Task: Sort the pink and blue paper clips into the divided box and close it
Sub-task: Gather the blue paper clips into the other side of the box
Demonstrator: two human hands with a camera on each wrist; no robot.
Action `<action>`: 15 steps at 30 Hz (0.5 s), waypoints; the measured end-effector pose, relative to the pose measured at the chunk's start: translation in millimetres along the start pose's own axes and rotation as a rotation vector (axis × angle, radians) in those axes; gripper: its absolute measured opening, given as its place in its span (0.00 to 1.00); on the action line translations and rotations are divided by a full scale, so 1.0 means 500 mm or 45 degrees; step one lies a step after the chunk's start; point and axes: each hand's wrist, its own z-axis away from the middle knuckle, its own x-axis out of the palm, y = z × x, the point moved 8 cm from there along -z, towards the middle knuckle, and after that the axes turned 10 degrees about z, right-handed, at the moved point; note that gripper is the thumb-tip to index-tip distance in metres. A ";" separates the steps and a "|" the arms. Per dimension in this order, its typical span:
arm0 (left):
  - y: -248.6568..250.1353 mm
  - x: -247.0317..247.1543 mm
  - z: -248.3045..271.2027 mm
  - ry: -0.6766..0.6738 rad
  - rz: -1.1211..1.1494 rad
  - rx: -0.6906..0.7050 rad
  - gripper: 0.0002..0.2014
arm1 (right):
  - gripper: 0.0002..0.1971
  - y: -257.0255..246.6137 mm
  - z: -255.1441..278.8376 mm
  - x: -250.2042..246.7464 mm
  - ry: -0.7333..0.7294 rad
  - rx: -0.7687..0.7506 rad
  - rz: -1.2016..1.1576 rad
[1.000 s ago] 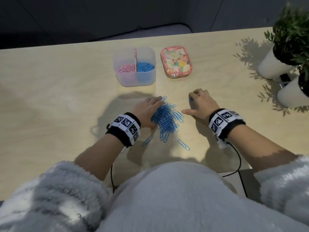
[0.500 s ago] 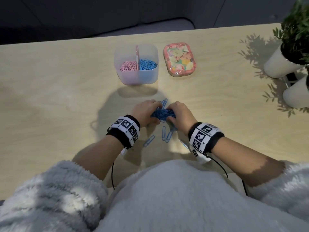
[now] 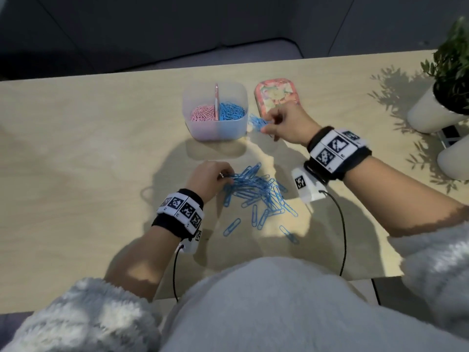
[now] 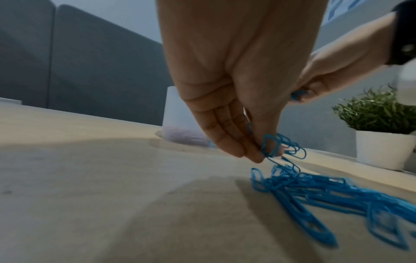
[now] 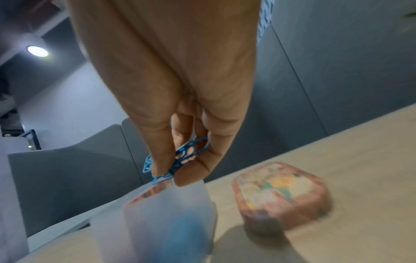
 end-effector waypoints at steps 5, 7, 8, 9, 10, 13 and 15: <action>0.009 -0.025 0.006 0.069 0.161 -0.005 0.06 | 0.06 -0.084 -0.099 -0.010 0.089 0.033 0.060; 0.014 -0.045 0.001 0.088 0.196 -0.018 0.07 | 0.07 -0.107 -0.123 0.001 0.077 0.049 0.127; 0.019 -0.058 -0.004 0.103 0.215 -0.020 0.07 | 0.08 -0.117 -0.129 0.003 0.072 0.054 0.175; 0.025 -0.075 -0.012 0.130 0.229 -0.017 0.07 | 0.09 -0.126 -0.130 0.003 0.067 0.056 0.221; 0.034 -0.095 -0.022 0.168 0.229 -0.007 0.07 | 0.10 -0.130 -0.129 0.000 0.075 0.058 0.252; 0.063 -0.161 -0.065 0.319 0.174 0.020 0.07 | 0.13 -0.124 -0.111 -0.026 0.182 0.032 0.174; 0.078 -0.195 -0.106 0.404 0.144 0.000 0.07 | 0.13 -0.102 -0.082 -0.047 0.266 0.008 0.038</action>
